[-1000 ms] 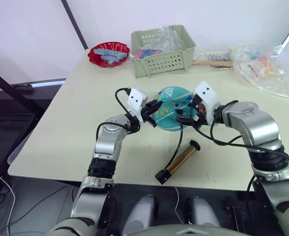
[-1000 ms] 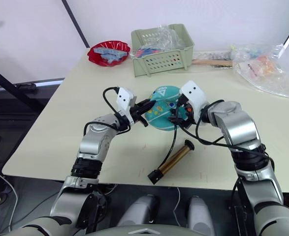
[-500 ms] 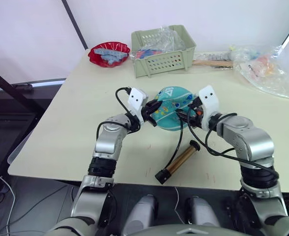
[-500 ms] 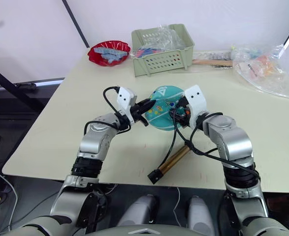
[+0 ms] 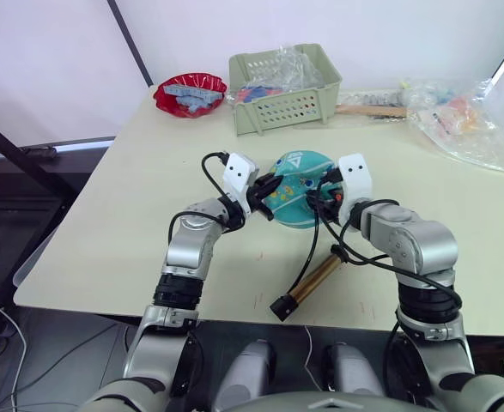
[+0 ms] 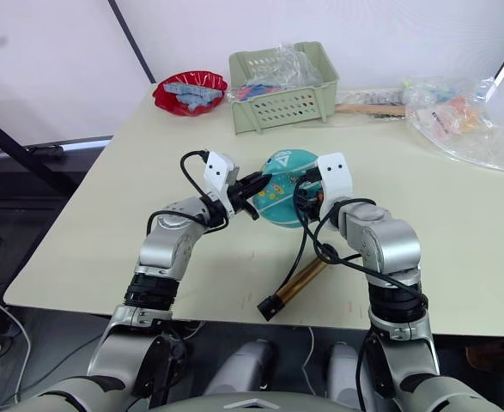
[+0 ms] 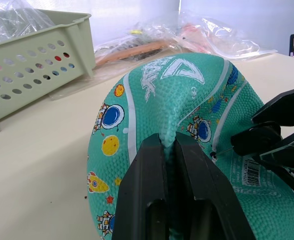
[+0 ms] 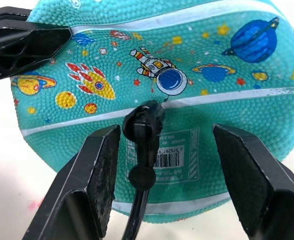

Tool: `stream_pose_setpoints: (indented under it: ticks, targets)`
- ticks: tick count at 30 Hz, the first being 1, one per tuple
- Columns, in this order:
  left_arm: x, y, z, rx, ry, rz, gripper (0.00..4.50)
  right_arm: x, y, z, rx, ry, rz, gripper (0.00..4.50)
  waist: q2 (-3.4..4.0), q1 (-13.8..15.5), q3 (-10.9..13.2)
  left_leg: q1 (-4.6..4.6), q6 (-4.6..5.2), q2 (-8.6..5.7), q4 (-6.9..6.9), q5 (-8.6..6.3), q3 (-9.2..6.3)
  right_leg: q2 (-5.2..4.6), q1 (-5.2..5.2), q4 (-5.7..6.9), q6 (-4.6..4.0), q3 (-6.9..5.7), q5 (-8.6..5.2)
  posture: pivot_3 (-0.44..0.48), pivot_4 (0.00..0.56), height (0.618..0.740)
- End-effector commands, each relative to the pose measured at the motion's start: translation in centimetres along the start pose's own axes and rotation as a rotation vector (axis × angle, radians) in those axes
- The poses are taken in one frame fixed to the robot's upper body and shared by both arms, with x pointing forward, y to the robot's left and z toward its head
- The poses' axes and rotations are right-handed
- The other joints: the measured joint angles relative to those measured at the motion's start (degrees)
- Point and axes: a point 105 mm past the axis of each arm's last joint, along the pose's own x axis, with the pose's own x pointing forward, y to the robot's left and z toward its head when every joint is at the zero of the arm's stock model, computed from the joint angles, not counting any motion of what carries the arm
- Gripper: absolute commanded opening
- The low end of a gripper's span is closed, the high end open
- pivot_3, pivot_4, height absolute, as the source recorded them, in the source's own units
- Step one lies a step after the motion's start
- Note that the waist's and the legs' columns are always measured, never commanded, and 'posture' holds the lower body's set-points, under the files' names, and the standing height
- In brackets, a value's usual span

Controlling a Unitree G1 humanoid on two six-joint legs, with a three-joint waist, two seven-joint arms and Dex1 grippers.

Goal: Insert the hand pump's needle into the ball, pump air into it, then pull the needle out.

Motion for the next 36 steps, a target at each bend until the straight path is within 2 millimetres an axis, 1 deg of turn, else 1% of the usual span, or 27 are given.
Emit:
stream_pose_setpoints:
  ticks: [1, 22, 24, 25, 29, 32, 36]
  targets:
    - [-0.25, -1.87, -6.02, -0.105, 0.212, -0.042, 0.00, -0.08, 0.37, 1.15, 0.010, -0.045, 0.006, 3.06, 0.00, -0.01, 0.00, 0.00, 0.00, 0.00, 0.00, 0.00, 0.01, 0.00, 0.00, 0.00, 0.00, 0.00, 0.00, 0.000, 0.150, 0.740]
    - [-0.15, -1.85, -6.23, -0.111, 0.216, -0.040, 0.00, 0.63, 0.99, 1.75, 0.023, -0.055, 0.036, 3.06, 0.02, -0.07, -0.01, 0.07, 0.01, 0.00, 0.01, 0.01, 0.03, 0.01, 0.02, 0.09, 0.00, 0.02, 0.00, 0.000, 0.150, 0.740]
    - [-0.14, -1.92, -6.26, -0.112, 0.216, -0.041, 0.00, 0.62, 1.09, 1.57, 0.026, -0.046, 0.045, 2.51, 0.02, -0.07, -0.02, 0.07, 0.01, 0.00, 0.01, 0.01, 0.03, 0.01, 0.02, 0.10, -0.01, 0.02, 0.00, 0.000, 0.150, 0.740]
    - [-0.13, -1.95, -6.26, -0.112, 0.216, -0.041, 0.00, 0.60, 1.13, 1.46, 0.028, -0.041, 0.049, 2.41, 0.02, -0.08, -0.02, 0.07, 0.01, 0.00, 0.01, 0.01, 0.03, 0.01, 0.02, 0.10, -0.01, 0.02, 0.00, 0.000, 0.150, 0.740]
    - [-0.16, -1.99, -6.31, -0.113, 0.216, -0.041, 0.00, 0.56, 1.13, 1.38, 0.026, -0.038, 0.049, 0.40, 0.02, -0.11, -0.02, 0.07, 0.02, -0.01, 0.02, 0.01, 0.03, 0.01, 0.02, 0.12, -0.01, 0.02, 0.00, 0.000, 0.150, 0.740]
    - [-0.23, -2.01, -6.40, -0.114, 0.218, -0.039, 0.00, 0.45, 1.09, 1.46, 0.011, -0.042, 0.046, 0.35, 0.03, -0.12, -0.03, 0.09, 0.02, -0.01, 0.03, 0.02, 0.05, 0.01, 0.02, 0.15, -0.01, 0.05, 0.00, 0.000, 0.150, 0.740]
    - [-0.18, -2.08, -6.44, -0.114, 0.218, -0.039, 0.00, 0.36, 0.88, 1.55, -0.051, -0.038, 0.039, 0.35, 0.03, -0.10, -0.03, 0.09, 0.02, -0.01, 0.04, 0.02, 0.06, 0.01, 0.02, 0.16, -0.01, 0.05, 0.00, 0.000, 0.150, 0.740]
